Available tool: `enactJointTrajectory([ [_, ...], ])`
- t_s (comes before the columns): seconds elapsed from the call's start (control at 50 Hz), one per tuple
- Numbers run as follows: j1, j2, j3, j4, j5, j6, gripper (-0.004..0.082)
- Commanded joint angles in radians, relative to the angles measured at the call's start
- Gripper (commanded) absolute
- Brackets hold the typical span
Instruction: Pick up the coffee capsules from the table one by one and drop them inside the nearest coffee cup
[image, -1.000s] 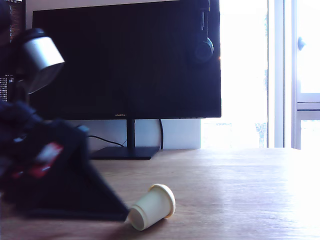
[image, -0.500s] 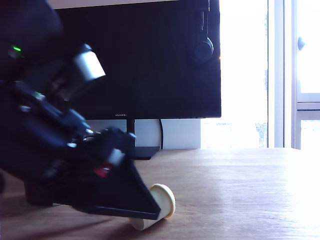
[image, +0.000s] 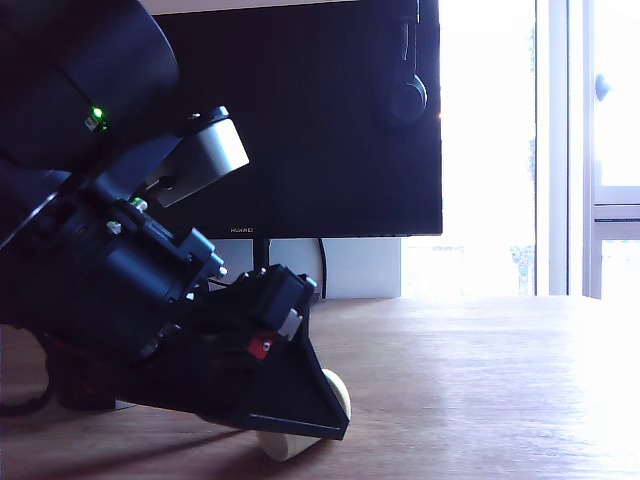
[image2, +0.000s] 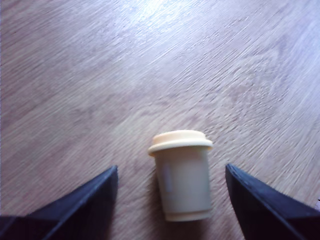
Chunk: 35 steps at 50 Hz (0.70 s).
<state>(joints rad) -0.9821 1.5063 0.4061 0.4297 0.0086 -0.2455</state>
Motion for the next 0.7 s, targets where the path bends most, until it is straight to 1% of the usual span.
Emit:
enactJointTrajectory([
  [0.0,-0.006,0.006,0.004,0.000,-0.002,-0.003,0.0623],
  [0.06,-0.007,0.006,0.004,-0.004,-0.005,-0.010,0.0623],
  [0.16,-0.007,0.006,0.004,-0.010,-0.006,-0.010,0.0612],
  [0.2,-0.007,0.006,0.004,-0.014,-0.006,-0.010,0.0585],
  [0.26,-0.008,0.006,0.004,-0.018,-0.006,-0.010,0.0527],
  [0.38,-0.014,0.006,0.004,-0.023,0.005,-0.009,0.0338],
  [0.42,-0.016,0.006,0.004,-0.023,0.012,-0.009,0.0300],
  [0.48,-0.018,0.006,0.004,-0.027,0.022,-0.009,0.0283],
  [0.6,-0.026,0.006,0.004,-0.032,0.053,-0.009,0.0283],
  [0.68,-0.031,0.006,0.004,-0.032,0.058,-0.009,0.0283],
])
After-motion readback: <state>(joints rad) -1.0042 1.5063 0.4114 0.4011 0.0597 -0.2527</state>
